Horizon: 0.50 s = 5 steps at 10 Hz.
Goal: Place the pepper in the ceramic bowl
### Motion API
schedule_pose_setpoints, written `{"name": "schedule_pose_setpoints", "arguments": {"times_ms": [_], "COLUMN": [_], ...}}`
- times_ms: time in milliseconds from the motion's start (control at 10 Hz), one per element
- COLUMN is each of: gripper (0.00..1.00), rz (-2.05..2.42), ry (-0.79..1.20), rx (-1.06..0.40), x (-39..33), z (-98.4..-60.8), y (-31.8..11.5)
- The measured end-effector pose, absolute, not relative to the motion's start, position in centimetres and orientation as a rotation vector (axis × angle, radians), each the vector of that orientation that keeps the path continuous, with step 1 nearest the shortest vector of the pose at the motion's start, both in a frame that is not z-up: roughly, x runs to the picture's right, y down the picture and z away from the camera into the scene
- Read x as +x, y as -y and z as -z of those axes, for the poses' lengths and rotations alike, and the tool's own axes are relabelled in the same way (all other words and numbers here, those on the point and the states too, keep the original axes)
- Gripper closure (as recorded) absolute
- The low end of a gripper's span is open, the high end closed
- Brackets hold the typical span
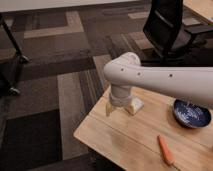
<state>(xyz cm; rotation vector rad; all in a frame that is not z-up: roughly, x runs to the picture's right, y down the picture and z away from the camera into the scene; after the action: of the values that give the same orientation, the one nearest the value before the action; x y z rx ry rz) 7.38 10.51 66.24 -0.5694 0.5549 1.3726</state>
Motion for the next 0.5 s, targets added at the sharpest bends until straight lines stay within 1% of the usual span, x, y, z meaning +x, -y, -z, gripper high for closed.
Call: {"name": "schedule_pose_setpoints", "arguments": {"times_ms": [400,500], "gripper": [0.35,0.35], "rz": [-1.373,-1.377], "ry": [-0.556,-0.570], "rx": [-0.570,-0.568], "x": [7.4,8.4], "z": [-66.2,-66.3], "y": [-10.6,-10.9]}}
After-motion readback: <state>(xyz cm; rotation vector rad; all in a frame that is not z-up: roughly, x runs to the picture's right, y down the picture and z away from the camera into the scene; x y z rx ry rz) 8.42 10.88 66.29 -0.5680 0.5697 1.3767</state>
